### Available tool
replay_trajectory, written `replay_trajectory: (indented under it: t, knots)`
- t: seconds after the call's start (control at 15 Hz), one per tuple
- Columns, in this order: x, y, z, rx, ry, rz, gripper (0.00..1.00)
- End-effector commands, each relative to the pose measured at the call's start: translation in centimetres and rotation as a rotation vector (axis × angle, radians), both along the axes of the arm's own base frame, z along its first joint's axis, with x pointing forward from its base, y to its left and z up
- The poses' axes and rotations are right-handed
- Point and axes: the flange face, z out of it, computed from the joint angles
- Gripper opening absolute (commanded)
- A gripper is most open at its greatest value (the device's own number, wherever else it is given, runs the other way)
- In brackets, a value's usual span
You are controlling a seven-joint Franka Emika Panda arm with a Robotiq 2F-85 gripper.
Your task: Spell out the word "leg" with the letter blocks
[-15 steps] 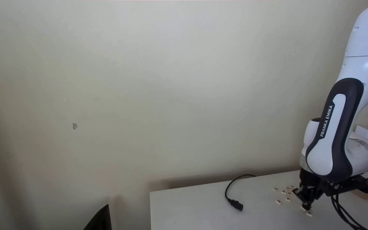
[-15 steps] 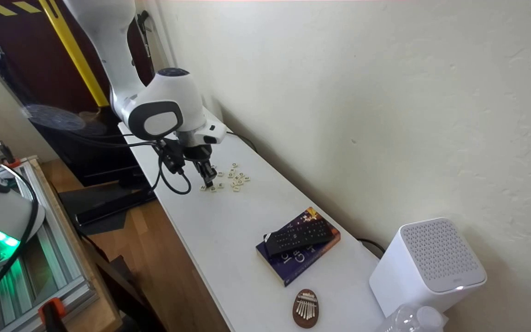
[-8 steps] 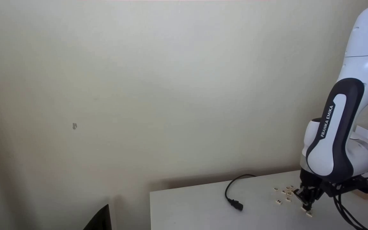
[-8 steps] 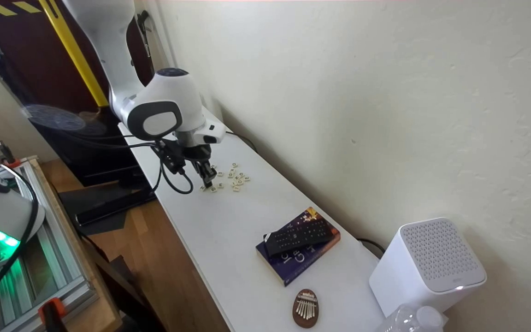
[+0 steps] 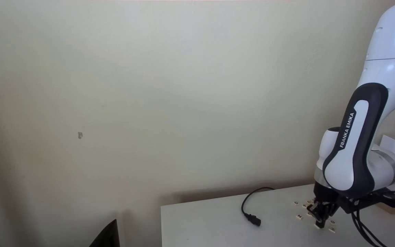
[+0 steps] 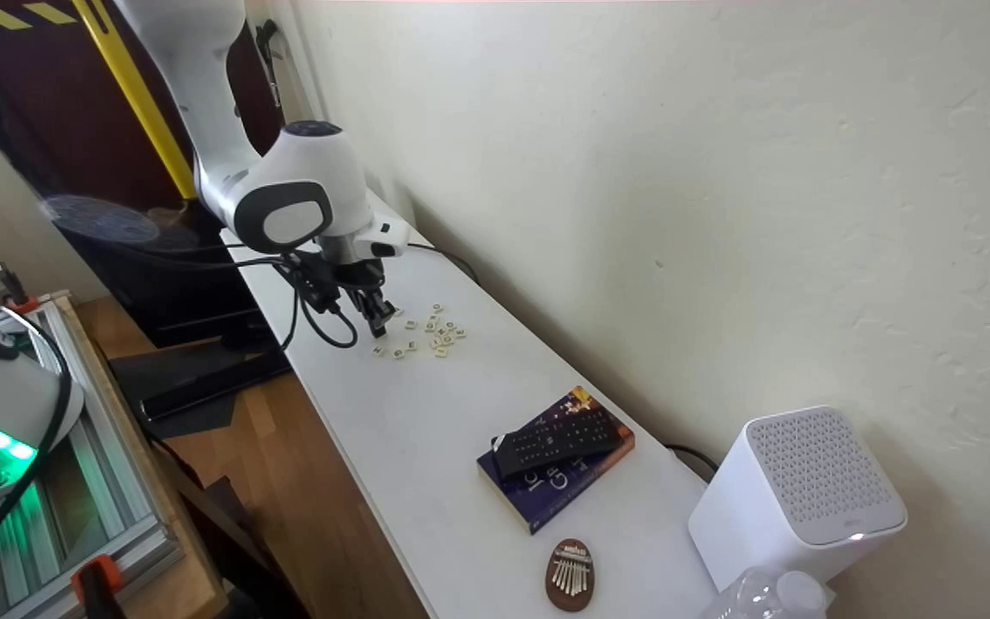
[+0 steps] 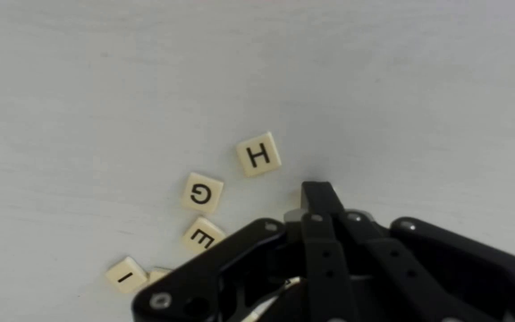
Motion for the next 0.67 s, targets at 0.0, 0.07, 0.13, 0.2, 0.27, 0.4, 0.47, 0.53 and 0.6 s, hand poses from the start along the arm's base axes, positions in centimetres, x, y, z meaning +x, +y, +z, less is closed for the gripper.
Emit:
replay_trajectory:
  t: [0.0, 0.07, 0.13, 0.2, 0.27, 0.4, 0.47, 0.53, 0.6]
  knots:
    - [-0.7, 1.9, -2.1, 0.017, 0.03, 0.027, 0.0]
    - [-0.8, 1.9, -2.1, 0.014, 0.035, 0.029, 0.0]
    - [-0.8, 1.8, -1.9, 0.013, 0.033, 0.03, 0.0]
    - [-0.8, 1.6, -1.6, 0.011, 0.031, 0.029, 0.0]
    - [-0.7, 1.4, -1.1, 0.014, 0.023, 0.02, 0.0]
    - [-0.9, 1.0, -0.1, 0.013, 0.011, 0.016, 0.0]
    - [-1.0, 0.8, 0.5, 0.013, 0.005, 0.016, 0.0]
    - [-1.2, 0.6, 1.1, 0.011, 0.0, 0.012, 0.0]
    - [-1.5, 0.5, 1.5, 0.012, -0.004, 0.011, 0.0]
